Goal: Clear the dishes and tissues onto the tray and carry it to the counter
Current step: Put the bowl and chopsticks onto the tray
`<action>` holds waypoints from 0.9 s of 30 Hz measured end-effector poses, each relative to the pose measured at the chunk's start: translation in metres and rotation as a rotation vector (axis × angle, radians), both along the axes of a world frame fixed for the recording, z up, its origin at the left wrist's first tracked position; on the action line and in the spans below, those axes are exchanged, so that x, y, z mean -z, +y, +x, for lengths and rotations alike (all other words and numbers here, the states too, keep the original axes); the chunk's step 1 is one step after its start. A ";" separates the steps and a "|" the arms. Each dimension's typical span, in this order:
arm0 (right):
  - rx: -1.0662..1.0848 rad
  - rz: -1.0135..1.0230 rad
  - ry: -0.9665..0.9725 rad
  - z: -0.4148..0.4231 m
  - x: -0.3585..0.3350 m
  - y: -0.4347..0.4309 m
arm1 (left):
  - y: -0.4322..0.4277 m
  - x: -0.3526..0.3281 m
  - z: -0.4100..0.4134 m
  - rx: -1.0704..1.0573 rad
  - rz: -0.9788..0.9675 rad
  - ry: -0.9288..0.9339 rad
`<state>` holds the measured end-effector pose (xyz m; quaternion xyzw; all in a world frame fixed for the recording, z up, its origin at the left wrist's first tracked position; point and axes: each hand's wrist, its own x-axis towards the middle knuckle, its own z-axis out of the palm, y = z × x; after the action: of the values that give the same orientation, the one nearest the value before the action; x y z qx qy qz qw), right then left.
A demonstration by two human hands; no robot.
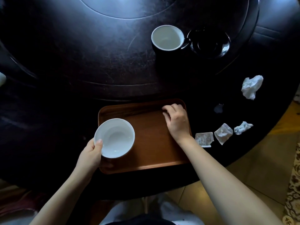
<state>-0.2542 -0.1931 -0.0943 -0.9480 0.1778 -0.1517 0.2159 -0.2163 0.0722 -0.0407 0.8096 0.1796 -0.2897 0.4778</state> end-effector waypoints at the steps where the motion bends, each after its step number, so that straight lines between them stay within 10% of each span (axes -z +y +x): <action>1: 0.019 0.018 0.001 0.002 -0.001 0.003 | -0.003 0.002 -0.002 -0.002 -0.004 0.002; 27: 0.084 0.012 0.082 -0.035 -0.004 -0.003 | -0.033 0.012 0.025 -0.111 -0.101 -0.019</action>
<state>-0.2888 -0.1958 -0.0907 -0.9438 0.2271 -0.1207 0.2077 -0.1917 0.0389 -0.0527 0.7761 0.2047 -0.2636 0.5350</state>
